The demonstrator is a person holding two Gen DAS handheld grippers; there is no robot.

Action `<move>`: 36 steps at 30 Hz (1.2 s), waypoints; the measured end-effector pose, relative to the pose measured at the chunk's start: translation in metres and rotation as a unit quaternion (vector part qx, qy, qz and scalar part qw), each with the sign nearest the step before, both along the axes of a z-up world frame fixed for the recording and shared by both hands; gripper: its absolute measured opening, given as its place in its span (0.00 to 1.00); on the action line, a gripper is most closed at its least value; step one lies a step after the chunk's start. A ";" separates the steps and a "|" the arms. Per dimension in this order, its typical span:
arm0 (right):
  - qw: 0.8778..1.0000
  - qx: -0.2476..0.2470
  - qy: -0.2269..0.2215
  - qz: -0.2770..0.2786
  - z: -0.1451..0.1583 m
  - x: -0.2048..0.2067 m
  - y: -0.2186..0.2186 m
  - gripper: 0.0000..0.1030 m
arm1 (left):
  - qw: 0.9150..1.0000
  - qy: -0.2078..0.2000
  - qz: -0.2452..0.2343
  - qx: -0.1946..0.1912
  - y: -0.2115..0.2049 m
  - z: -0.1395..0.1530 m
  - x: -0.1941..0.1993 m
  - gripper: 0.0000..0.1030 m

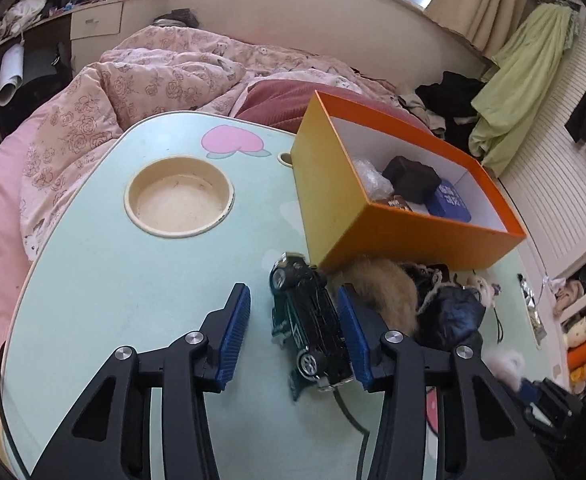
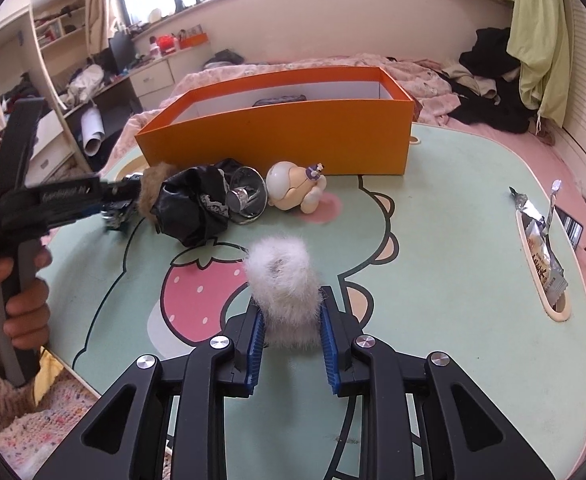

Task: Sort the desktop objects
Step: 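Grasp the white fuzzy pompom with the right gripper while the left gripper grasps the teal toy car, then carry the white pompom and teal car over the orange box and release them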

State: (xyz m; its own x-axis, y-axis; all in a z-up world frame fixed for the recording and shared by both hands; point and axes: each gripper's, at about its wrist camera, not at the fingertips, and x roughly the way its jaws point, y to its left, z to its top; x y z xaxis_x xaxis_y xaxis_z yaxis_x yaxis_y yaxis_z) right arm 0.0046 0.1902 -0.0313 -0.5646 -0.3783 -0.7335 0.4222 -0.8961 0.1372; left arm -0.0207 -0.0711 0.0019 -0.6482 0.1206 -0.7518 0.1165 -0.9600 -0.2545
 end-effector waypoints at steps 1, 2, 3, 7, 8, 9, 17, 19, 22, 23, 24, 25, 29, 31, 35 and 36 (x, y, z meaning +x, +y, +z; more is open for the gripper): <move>1.000 0.000 0.000 0.000 0.000 0.000 0.000 0.23 | 1.000 0.000 -0.011 -0.028 0.006 0.000 0.006 0.34; 1.000 0.000 0.000 0.000 0.000 0.000 0.000 0.23 | 0.998 0.001 -0.024 -0.061 0.013 0.000 0.012 0.34; 1.000 0.000 0.000 0.000 0.000 0.000 0.000 0.23 | 0.994 0.002 -0.037 -0.098 0.021 -0.001 0.019 0.34; 1.000 -0.002 -0.001 0.000 0.000 0.000 0.001 0.23 | 0.989 0.019 -0.053 -0.135 0.029 -0.003 0.033 0.27; 1.000 -0.002 -0.001 0.000 0.000 0.000 0.001 0.23 | 0.991 0.020 -0.051 -0.125 0.026 -0.003 0.034 0.26; 1.000 -0.003 -0.001 0.000 0.000 -0.001 0.001 0.23 | 0.991 0.022 -0.048 -0.122 0.024 -0.002 0.034 0.26; 1.000 -0.007 0.000 -0.004 0.003 -0.001 0.002 0.22 | 0.994 0.040 -0.056 -0.087 0.021 0.007 0.049 0.26; 1.000 -0.006 0.010 -0.003 0.009 0.000 0.002 0.21 | 0.994 0.051 -0.056 -0.082 0.020 0.018 0.053 0.26; 0.999 0.002 0.041 -0.003 0.026 -0.004 0.000 0.21 | 0.993 0.078 -0.060 -0.068 0.020 0.043 0.055 0.26; 0.999 0.006 0.051 -0.007 0.033 -0.008 -0.001 0.21 | 0.992 0.086 -0.062 -0.068 0.021 0.051 0.053 0.26; 0.998 0.003 0.057 -0.012 0.042 -0.016 -0.001 0.21 | 0.991 0.095 -0.064 -0.070 0.024 0.059 0.049 0.26; 0.998 -0.005 0.059 -0.014 0.049 -0.024 0.000 0.21 | 0.990 0.103 -0.067 -0.073 0.027 0.068 0.043 0.26; 0.998 -0.033 0.050 -0.015 0.074 -0.075 -0.006 0.21 | 0.987 0.112 -0.082 -0.076 0.040 0.092 0.000 0.26; 0.998 -0.040 0.042 -0.019 0.079 -0.102 -0.013 0.21 | 0.988 0.106 -0.090 -0.073 0.048 0.097 -0.030 0.26; 0.997 -0.068 0.008 -0.020 0.073 -0.146 -0.023 0.51 | 0.994 0.063 -0.076 -0.035 0.049 0.085 -0.078 0.35; 0.997 -0.071 -0.001 -0.029 0.071 -0.150 -0.022 0.53 | 0.996 0.051 -0.067 -0.017 0.045 0.082 -0.081 0.35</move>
State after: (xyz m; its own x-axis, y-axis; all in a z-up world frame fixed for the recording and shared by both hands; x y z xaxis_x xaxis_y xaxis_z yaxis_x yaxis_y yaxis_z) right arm -0.1456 0.1685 0.0393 -0.5870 -0.4444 -0.6767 0.3693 -0.8908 0.2646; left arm -0.1019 -0.0260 0.0835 -0.7010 0.1870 -0.6882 -0.0382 -0.9735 -0.2256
